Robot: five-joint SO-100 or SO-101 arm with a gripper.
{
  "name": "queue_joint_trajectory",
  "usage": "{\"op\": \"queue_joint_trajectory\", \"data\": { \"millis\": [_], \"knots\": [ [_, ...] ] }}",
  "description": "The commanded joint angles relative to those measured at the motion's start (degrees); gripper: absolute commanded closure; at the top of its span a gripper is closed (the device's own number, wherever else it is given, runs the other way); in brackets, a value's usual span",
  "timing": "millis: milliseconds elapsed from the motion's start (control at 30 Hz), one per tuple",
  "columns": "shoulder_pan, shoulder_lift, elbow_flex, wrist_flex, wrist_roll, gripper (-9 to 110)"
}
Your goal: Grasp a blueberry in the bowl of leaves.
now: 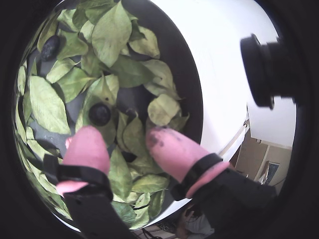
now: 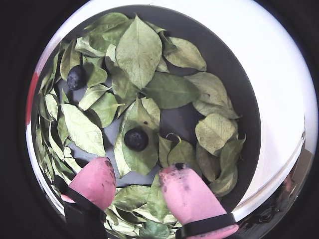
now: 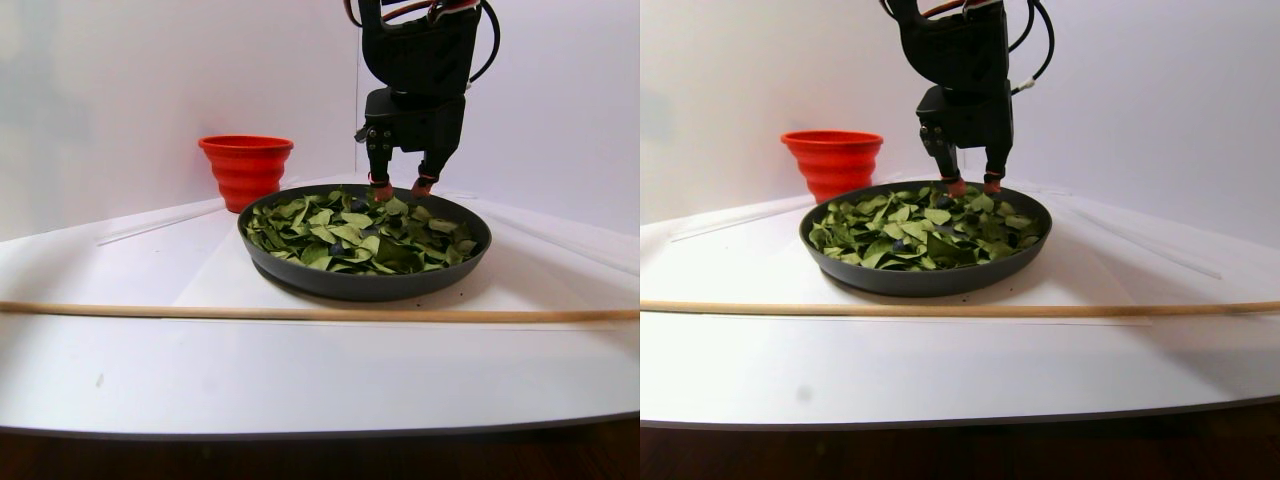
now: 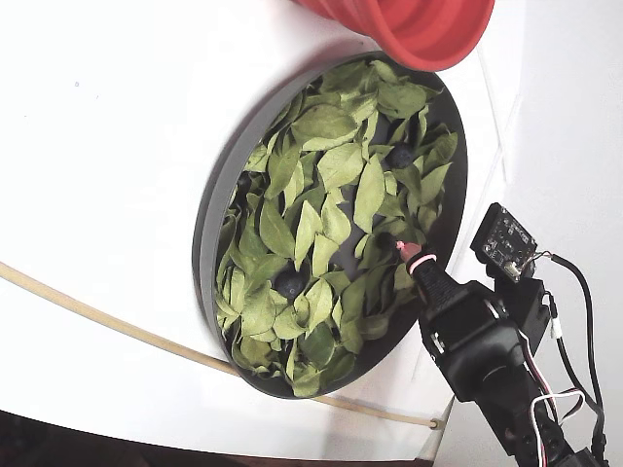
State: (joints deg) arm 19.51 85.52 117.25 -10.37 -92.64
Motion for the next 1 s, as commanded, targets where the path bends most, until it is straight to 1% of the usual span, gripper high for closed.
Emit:
{"op": "queue_joint_trajectory", "data": {
  "millis": [0, 367, 967],
  "knots": [
    [0.1, 0.0, -3.0, -2.1, -0.2, 84],
    [-0.2, -4.2, -5.4, -5.3, 1.6, 84],
    [-0.9, -7.6, -8.9, -6.5, 4.3, 83]
  ]
}}
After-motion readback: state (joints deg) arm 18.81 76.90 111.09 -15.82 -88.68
